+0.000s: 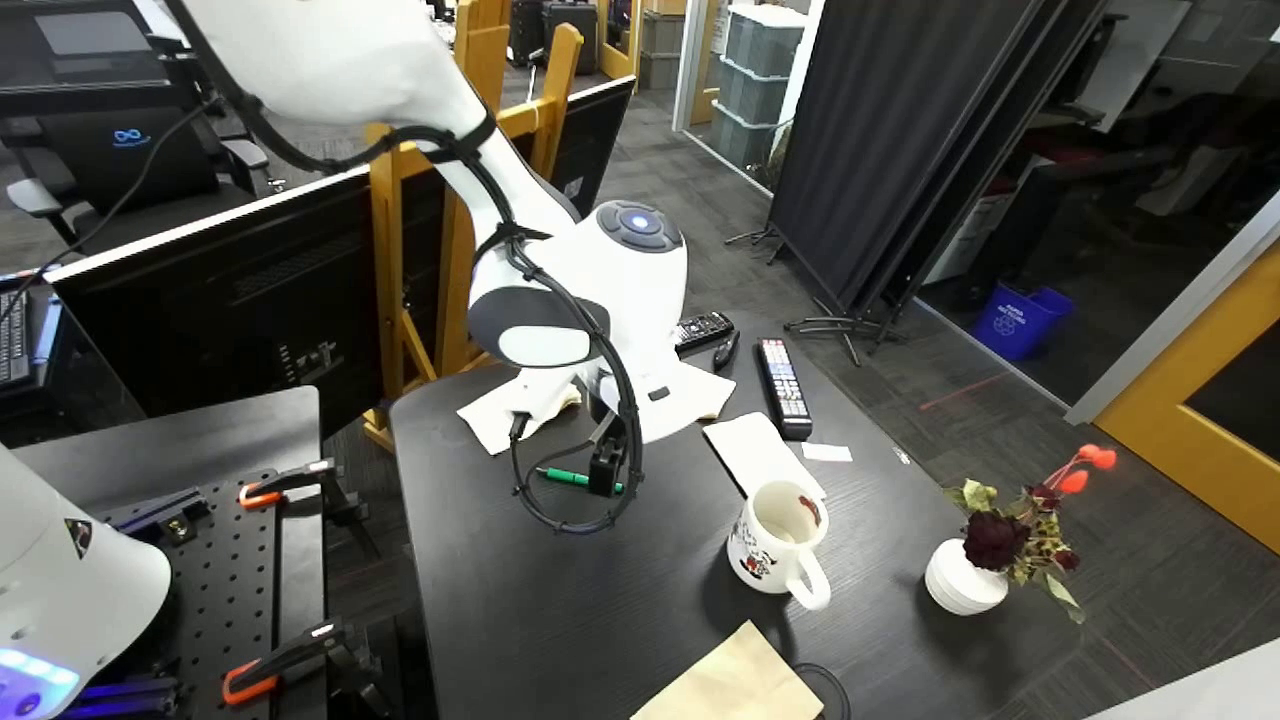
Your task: Put the green pen in the white mug cup
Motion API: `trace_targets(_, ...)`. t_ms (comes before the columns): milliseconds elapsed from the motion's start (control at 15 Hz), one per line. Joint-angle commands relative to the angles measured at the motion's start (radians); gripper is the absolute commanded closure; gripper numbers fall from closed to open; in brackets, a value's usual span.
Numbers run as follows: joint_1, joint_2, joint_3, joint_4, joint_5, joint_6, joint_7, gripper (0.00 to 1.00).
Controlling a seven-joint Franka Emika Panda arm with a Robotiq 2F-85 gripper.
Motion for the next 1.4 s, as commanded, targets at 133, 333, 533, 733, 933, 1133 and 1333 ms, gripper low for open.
trace_targets(133,0.027,0.099,-0.025,0.088,-0.037,-0.007,0.036,0.0)
trace_targets(333,0.049,0.133,-0.034,0.108,-0.054,-0.006,0.048,0.0)
trace_targets(533,0.079,0.158,-0.049,0.121,-0.08,-0.004,0.074,0.0)
trace_targets(733,0.098,0.176,-0.054,0.13,-0.084,-0.004,0.088,0.0)
trace_targets(933,0.111,0.185,-0.06,0.133,-0.087,-0.005,0.098,0.0)
trace_targets(1133,0.115,0.189,-0.064,0.134,-0.086,-0.004,0.098,0.0)
trace_targets(1333,0.119,0.193,-0.063,0.133,-0.084,-0.003,0.1,0.0)
